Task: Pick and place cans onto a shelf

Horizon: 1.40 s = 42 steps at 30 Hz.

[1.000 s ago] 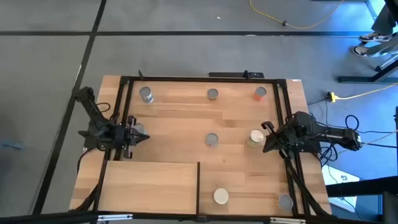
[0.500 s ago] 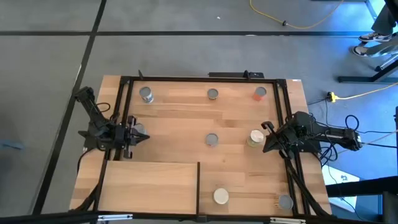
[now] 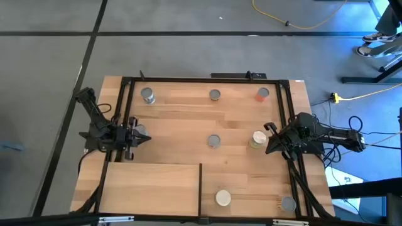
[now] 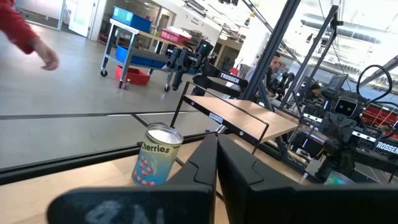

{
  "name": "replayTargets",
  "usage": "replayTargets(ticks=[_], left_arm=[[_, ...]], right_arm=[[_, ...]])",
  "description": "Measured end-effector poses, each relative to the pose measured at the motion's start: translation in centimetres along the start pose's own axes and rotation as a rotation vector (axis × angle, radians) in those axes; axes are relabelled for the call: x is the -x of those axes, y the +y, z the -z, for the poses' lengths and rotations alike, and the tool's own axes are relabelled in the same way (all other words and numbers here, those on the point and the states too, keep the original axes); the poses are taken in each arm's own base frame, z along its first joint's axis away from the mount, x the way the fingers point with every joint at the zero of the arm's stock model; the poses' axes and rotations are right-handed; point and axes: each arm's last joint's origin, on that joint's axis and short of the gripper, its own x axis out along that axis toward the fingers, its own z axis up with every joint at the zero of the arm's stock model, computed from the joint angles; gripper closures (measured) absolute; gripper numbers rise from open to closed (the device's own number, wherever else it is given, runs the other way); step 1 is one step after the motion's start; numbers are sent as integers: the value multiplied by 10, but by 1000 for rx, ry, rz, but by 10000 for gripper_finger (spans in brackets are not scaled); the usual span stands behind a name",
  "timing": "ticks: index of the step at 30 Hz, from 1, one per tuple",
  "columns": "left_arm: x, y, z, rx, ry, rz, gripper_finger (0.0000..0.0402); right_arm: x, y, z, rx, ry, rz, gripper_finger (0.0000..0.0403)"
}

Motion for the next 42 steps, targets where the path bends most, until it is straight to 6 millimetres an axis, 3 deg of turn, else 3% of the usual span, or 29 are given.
replayTargets(ticks=[31,37,42], left_arm=[[0,0,0,0,0,0,401],[0,4,-8,24,-38,-77,401],[3,15,-40,69,-79,-152,401]], right_arm=[[0,0,0,-8,3,13,387],[1,-9,-1,-237,27,290,387],[6,-19,-26,-296,-34,485,387]])
